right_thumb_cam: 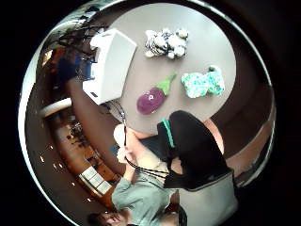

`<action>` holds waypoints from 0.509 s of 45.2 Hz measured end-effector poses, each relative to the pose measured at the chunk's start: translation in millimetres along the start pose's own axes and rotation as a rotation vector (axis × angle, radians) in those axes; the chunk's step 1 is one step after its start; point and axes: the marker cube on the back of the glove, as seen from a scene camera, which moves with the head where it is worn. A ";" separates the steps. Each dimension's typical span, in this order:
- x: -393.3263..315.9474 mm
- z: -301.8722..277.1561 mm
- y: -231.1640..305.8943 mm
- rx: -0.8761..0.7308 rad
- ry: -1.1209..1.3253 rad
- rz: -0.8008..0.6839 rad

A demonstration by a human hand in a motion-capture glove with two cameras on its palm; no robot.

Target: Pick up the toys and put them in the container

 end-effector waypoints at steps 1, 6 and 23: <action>0.2 2.2 -2.2 -0.005 -0.001 -0.001; 13.5 38.5 -21.6 -0.082 0.019 0.005; 47.8 157.7 -77.5 -0.240 0.045 0.017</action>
